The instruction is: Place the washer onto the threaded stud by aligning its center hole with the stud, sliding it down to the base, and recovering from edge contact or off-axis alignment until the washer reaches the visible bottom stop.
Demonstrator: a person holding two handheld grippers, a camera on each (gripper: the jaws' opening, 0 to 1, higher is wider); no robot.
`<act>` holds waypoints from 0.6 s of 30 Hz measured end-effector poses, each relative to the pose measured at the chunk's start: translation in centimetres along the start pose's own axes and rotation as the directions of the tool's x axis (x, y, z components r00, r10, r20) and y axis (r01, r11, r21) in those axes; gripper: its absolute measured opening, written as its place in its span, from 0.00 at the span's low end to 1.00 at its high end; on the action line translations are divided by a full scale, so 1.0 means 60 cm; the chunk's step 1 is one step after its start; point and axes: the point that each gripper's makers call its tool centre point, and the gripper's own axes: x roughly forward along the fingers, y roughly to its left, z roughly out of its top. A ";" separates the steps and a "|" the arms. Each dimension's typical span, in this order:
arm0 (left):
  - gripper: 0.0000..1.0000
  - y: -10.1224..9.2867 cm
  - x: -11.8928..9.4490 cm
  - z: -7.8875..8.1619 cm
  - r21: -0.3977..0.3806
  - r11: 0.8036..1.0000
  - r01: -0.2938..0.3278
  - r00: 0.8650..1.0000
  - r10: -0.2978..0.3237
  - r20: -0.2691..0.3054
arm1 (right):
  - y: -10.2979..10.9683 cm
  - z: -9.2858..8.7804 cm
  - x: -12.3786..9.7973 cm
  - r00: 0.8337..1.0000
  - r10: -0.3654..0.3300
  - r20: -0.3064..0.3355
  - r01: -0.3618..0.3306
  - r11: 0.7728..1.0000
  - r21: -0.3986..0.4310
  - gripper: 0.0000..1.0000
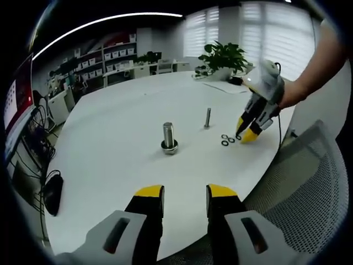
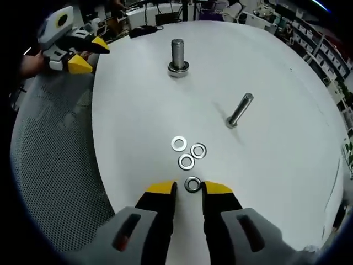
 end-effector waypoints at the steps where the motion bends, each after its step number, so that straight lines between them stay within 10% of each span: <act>1: 0.28 0.000 0.000 0.000 0.000 1.000 -0.001 1.000 0.001 0.000 | -0.001 0.000 0.000 1.000 0.003 -0.004 -0.003 1.000 0.000 0.21; 18: 0.28 0.002 0.001 0.001 0.004 1.000 -0.007 1.000 0.007 0.002 | -0.006 -0.004 0.006 0.961 0.039 -0.272 -0.104 0.968 -0.227 0.17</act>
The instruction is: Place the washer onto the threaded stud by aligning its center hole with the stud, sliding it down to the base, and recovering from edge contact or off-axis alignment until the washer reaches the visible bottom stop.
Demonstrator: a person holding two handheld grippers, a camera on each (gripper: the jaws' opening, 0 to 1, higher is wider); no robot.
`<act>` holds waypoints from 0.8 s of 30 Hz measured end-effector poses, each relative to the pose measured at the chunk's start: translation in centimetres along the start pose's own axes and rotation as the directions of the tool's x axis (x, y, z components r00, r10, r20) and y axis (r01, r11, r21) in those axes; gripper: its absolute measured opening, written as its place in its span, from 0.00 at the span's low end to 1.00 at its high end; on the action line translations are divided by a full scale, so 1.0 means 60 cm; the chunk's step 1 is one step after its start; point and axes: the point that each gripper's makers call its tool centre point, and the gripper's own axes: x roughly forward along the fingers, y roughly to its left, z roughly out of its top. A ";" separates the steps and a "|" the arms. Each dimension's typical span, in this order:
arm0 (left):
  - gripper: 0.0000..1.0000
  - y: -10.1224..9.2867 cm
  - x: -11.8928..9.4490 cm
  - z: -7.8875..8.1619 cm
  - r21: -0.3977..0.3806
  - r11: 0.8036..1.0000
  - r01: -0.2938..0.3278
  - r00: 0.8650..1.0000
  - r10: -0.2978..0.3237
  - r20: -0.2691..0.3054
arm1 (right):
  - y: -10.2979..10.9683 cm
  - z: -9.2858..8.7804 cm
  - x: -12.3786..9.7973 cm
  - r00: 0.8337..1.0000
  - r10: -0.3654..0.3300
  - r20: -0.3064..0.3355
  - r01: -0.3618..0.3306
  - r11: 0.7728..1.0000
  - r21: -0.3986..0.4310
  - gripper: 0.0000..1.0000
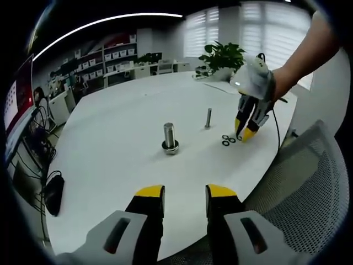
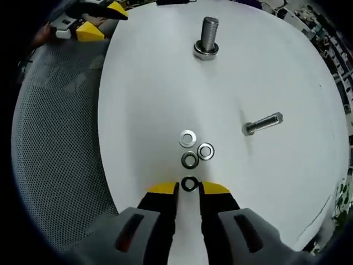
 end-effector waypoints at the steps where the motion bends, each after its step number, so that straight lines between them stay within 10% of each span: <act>1: 0.28 0.001 0.000 0.000 0.001 1.000 -0.001 1.000 0.001 0.001 | 0.000 0.000 0.000 1.000 -0.004 -0.009 0.004 1.000 -0.006 0.17; 24: 0.27 0.003 -0.005 0.001 0.005 1.000 -0.007 1.000 0.007 0.011 | 0.008 0.002 -0.006 0.997 -0.058 0.058 0.053 0.995 0.079 0.14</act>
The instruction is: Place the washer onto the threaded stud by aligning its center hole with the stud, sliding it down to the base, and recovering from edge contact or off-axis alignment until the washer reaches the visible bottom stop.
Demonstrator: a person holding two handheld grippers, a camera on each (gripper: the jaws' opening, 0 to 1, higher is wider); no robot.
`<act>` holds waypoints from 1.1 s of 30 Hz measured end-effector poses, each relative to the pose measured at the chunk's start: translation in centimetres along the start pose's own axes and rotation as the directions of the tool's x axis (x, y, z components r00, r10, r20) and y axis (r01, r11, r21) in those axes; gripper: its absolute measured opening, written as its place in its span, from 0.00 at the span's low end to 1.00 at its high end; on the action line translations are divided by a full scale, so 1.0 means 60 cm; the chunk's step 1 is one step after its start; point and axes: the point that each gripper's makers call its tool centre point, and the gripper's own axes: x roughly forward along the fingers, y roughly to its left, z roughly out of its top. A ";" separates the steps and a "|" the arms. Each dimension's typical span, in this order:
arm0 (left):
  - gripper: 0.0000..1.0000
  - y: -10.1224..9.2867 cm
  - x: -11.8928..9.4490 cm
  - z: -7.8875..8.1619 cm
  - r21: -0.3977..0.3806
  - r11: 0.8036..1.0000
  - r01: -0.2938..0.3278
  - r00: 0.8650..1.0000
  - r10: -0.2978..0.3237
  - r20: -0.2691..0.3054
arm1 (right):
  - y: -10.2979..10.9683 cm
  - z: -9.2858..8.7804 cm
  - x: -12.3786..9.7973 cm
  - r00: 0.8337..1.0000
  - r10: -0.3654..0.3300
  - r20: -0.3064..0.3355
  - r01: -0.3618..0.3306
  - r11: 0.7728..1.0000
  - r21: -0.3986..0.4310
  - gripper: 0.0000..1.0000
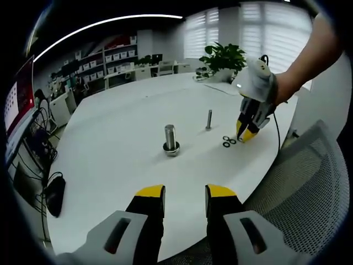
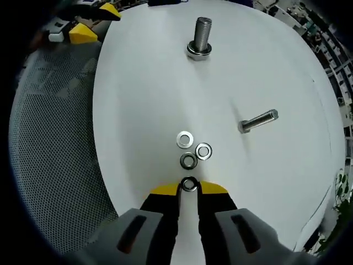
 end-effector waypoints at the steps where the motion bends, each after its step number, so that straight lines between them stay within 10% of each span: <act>1: 0.27 0.000 0.000 -0.001 0.000 1.000 0.001 1.000 -0.001 0.000 | 0.000 0.000 -0.001 1.000 0.001 0.005 -0.002 1.000 0.016 0.13; 33: 0.27 0.002 0.002 0.000 0.002 1.000 -0.002 1.000 0.002 -0.006 | -0.087 0.062 -0.069 0.981 -0.030 0.190 0.000 0.988 0.153 0.13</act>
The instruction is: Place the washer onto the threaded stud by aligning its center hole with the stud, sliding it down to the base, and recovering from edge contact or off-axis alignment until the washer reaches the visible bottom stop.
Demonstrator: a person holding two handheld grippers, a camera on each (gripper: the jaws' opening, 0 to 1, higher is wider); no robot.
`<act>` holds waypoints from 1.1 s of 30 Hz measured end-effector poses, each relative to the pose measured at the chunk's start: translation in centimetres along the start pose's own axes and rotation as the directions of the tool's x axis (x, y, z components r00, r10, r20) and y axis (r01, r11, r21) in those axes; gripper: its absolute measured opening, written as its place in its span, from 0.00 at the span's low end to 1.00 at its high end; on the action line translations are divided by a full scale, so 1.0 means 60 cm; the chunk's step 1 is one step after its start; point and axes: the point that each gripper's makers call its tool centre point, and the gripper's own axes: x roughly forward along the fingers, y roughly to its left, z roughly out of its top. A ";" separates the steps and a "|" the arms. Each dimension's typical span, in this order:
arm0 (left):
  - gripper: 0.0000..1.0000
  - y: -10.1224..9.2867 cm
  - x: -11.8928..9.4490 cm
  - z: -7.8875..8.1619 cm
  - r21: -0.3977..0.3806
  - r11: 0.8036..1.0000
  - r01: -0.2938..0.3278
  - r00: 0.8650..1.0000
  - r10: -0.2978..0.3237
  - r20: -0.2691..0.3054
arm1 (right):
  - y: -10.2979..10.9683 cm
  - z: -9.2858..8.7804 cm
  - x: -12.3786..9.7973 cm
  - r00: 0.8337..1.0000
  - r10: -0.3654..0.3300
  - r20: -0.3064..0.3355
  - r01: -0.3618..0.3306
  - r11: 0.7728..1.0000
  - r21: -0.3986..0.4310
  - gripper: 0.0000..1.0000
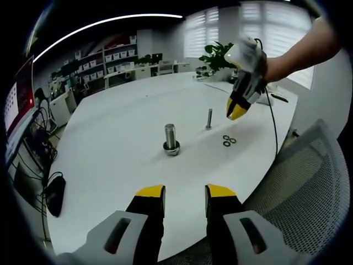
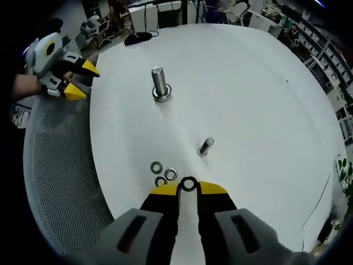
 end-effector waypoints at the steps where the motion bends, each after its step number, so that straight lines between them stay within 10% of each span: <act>1: 0.27 0.000 0.000 0.000 -0.001 1.000 0.000 1.000 0.000 0.001 | -0.001 0.004 -0.001 1.000 -0.001 0.004 0.001 1.000 -0.001 0.13; 33: 0.26 -0.001 -0.002 0.003 0.000 1.000 -0.002 1.000 0.002 0.006 | -0.032 0.067 0.002 0.999 -0.018 0.027 0.020 0.997 -0.077 0.13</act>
